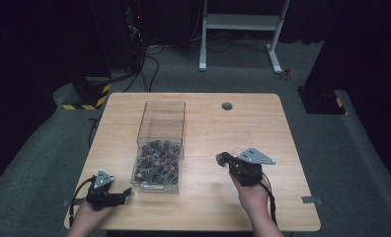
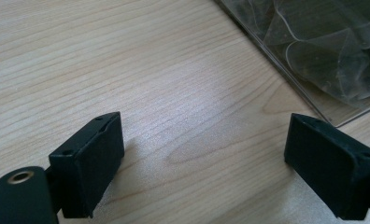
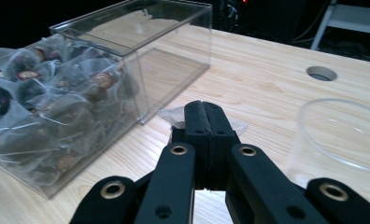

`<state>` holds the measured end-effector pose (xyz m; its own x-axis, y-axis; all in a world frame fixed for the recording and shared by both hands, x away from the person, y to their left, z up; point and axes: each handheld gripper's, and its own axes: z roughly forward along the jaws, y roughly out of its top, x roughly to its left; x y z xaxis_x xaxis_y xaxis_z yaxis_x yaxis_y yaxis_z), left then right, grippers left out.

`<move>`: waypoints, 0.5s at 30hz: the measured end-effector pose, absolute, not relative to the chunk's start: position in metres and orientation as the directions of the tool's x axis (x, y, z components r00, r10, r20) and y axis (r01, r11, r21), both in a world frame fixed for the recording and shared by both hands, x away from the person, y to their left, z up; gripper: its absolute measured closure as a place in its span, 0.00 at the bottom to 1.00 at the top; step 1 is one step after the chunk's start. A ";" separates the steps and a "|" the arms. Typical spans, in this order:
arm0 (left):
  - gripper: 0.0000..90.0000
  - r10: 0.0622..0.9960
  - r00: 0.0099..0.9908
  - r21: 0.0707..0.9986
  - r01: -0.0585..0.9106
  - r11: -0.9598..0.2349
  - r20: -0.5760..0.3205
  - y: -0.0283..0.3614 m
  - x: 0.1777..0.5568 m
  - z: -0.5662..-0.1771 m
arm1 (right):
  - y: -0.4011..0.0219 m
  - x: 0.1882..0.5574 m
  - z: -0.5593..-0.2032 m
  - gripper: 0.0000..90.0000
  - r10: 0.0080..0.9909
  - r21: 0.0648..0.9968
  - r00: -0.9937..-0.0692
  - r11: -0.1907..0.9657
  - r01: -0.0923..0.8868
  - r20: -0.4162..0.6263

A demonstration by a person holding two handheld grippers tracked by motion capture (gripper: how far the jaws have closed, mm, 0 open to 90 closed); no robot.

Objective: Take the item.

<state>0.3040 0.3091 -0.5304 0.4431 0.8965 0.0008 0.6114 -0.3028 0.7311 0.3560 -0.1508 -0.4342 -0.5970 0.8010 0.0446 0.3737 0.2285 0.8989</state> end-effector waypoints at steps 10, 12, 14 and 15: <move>0.14 0.897 0.443 0.731 0.611 -0.302 0.000 0.309 0.304 -0.530 | -0.171 0.361 -0.438 1.00 0.834 0.893 -0.549 0.208 0.398 0.050; 0.14 0.897 0.443 0.731 0.612 -0.302 0.000 0.309 0.304 -0.530 | -0.174 0.363 -0.438 1.00 0.838 0.895 -0.543 0.204 0.397 0.050; 0.14 0.897 0.443 0.731 0.611 -0.302 0.000 0.309 0.304 -0.530 | -0.176 0.364 -0.437 1.00 0.842 0.896 -0.537 0.200 0.396 0.050; 0.14 0.896 0.443 0.731 0.611 -0.303 0.001 0.309 0.304 -0.530 | -0.178 0.364 -0.437 1.00 0.844 0.896 -0.534 0.197 0.397 0.051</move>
<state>0.3040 0.3092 -0.5304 0.4431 0.8965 0.0007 0.6114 -0.3028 0.7311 0.3644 -0.1775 -0.4368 -0.5335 0.8442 0.0513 0.3973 0.1966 0.8964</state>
